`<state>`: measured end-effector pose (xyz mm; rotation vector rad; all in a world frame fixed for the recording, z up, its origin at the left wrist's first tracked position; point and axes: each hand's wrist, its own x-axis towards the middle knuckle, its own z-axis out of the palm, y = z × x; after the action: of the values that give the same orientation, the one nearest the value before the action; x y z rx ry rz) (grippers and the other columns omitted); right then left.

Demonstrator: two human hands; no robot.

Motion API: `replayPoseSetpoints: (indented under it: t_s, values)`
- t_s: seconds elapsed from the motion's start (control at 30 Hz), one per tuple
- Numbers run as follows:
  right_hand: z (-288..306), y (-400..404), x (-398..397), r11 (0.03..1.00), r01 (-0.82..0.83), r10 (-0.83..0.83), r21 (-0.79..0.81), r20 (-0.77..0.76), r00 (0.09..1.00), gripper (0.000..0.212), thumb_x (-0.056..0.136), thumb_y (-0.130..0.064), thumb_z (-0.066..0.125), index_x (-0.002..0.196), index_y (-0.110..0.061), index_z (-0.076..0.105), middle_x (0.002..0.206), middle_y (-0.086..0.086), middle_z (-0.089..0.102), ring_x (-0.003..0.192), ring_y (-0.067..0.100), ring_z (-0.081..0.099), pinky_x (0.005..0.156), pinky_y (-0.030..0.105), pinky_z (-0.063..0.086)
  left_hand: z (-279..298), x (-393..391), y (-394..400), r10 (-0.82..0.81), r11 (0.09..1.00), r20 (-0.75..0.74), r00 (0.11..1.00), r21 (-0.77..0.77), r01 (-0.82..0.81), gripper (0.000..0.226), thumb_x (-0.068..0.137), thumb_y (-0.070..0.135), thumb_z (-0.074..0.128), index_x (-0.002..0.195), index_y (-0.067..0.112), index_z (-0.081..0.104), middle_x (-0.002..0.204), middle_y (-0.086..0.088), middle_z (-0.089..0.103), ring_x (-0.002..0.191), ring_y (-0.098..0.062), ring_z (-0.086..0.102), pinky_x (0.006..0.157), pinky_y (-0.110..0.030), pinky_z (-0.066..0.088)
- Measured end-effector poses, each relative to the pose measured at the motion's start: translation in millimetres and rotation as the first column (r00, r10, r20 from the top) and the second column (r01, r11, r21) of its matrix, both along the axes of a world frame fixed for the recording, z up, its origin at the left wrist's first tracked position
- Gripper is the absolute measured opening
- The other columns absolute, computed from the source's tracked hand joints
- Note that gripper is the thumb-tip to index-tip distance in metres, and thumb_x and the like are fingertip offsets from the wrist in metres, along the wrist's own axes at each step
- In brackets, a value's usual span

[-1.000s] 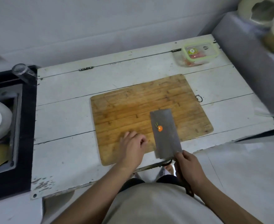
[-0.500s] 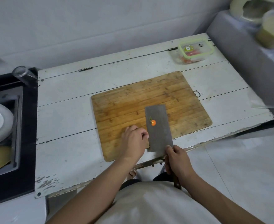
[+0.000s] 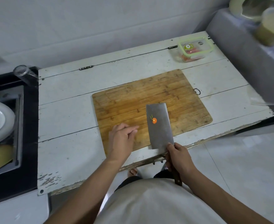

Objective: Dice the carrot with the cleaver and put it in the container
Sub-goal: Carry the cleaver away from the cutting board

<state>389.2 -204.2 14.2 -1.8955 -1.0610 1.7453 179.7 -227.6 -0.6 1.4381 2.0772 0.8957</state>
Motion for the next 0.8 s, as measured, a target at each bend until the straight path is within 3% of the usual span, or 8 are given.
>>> replayPoseSetpoints:
  t_s: [0.1, 0.2, 0.3, 0.47, 0.53, 0.63, 0.7, 0.8]
  values:
    - [-0.4, -0.1, -1.1, 1.000, -0.004, 0.004, -0.005, 0.010, 1.000, 0.033, 0.101, -0.022, 0.047, 0.092, 0.009, 0.054, 0.060, 0.014, 0.049, 0.046, 0.025, 0.045, 0.044, 0.032, 0.040, 9.4, -15.2, -6.8, 0.014, 1.000, -0.019, 1.000, -0.024, -0.014, 0.010, 0.092, 0.021, 0.075, 0.097, 0.028, 0.080, 0.090, 0.017, 0.061, 0.094, -0.012, 0.053, 0.089, -0.032, 0.045]
    - [-0.6, -0.5, -1.5, 1.000, 0.002, -0.002, -0.002, 0.011, 1.000, 0.029, 0.100, -0.021, 0.047, 0.086, 0.003, 0.055, 0.061, 0.014, 0.049, 0.049, 0.026, 0.045, 0.045, 0.033, 0.040, 13.4, -23.5, -9.9, 0.162, 0.983, 0.088, 0.983, -0.106, -0.153, 0.015, 0.091, 0.020, 0.077, 0.081, 0.029, 0.071, 0.089, 0.012, 0.061, 0.083, -0.006, 0.057, 0.079, -0.024, 0.048]
    - [-1.3, -0.9, -1.7, 1.000, 0.005, -0.005, 0.000, 0.013, 1.000, 0.025, 0.098, -0.021, 0.047, 0.084, -0.002, 0.054, 0.060, 0.014, 0.049, 0.052, 0.027, 0.045, 0.047, 0.034, 0.041, 15.4, -33.5, -22.0, 0.277, 0.958, 0.182, 0.944, -0.125, -0.257, 0.019, 0.093, 0.020, 0.075, 0.079, 0.027, 0.064, 0.085, 0.007, 0.062, 0.076, -0.005, 0.056, 0.071, -0.017, 0.043]
    - [-2.4, -2.2, -2.5, 1.000, 0.001, -0.001, -0.005, 0.023, 1.000, 0.031, 0.098, -0.021, 0.047, 0.093, 0.009, 0.054, 0.062, 0.014, 0.050, 0.052, 0.027, 0.046, 0.047, 0.034, 0.042, 15.4, -61.4, -46.4, 0.399, 0.911, 0.180, 0.899, -0.189, -0.367, 0.022, 0.094, 0.021, 0.073, 0.079, 0.020, 0.057, 0.081, 0.001, 0.063, 0.076, -0.015, 0.058, 0.069, -0.025, 0.044]
    - [-2.1, -2.5, -2.6, 1.000, -0.001, 0.001, -0.003, 0.025, 1.000, 0.031, 0.098, -0.021, 0.047, 0.096, 0.010, 0.054, 0.062, 0.015, 0.050, 0.053, 0.028, 0.045, 0.047, 0.035, 0.042, 11.6, -70.2, -52.6, 0.356, 0.922, 0.105, 0.929, -0.203, -0.330, 0.024, 0.092, 0.021, 0.076, 0.077, 0.022, 0.057, 0.081, 0.004, 0.063, 0.080, -0.017, 0.058, 0.074, -0.031, 0.047]
    - [-2.7, -3.1, -2.6, 1.000, -0.011, 0.010, 0.004, 0.037, 0.999, 0.030, 0.097, -0.021, 0.046, 0.094, 0.008, 0.054, 0.062, 0.015, 0.050, 0.053, 0.028, 0.046, 0.047, 0.034, 0.042, 5.3, -64.4, -55.6, 0.140, 0.978, -0.149, 0.979, -0.136, -0.160, 0.010, 0.091, 0.024, 0.077, 0.084, 0.028, 0.071, 0.088, 0.013, 0.063, 0.089, -0.015, 0.053, 0.084, -0.035, 0.046]
    - [-2.3, -5.1, -3.0, 0.999, -0.023, 0.022, 0.025, 0.051, 0.998, 0.029, 0.097, -0.021, 0.046, 0.087, 0.005, 0.054, 0.060, 0.013, 0.050, 0.049, 0.026, 0.046, 0.046, 0.034, 0.042, -2.1, -50.2, -59.2, 0.037, 0.995, -0.302, 0.953, -0.082, -0.064, 0.009, 0.092, 0.019, 0.076, 0.097, 0.025, 0.079, 0.093, 0.008, 0.062, 0.092, -0.019, 0.050, 0.083, -0.036, 0.043]
    - [-0.6, -10.5, -9.8, 0.992, -0.096, 0.087, 0.079, 0.103, 0.991, 0.028, 0.097, -0.021, 0.047, 0.077, -0.003, 0.052, 0.054, 0.011, 0.052, 0.043, 0.025, 0.047, 0.047, 0.034, 0.043, -12.5, -31.0, -67.7, 0.052, 0.997, -0.409, 0.911, -0.032, -0.071, 0.021, 0.089, 0.013, 0.076, 0.108, 0.021, 0.079, 0.102, 0.002, 0.061, 0.099, -0.023, 0.051, 0.084, -0.039, 0.046]
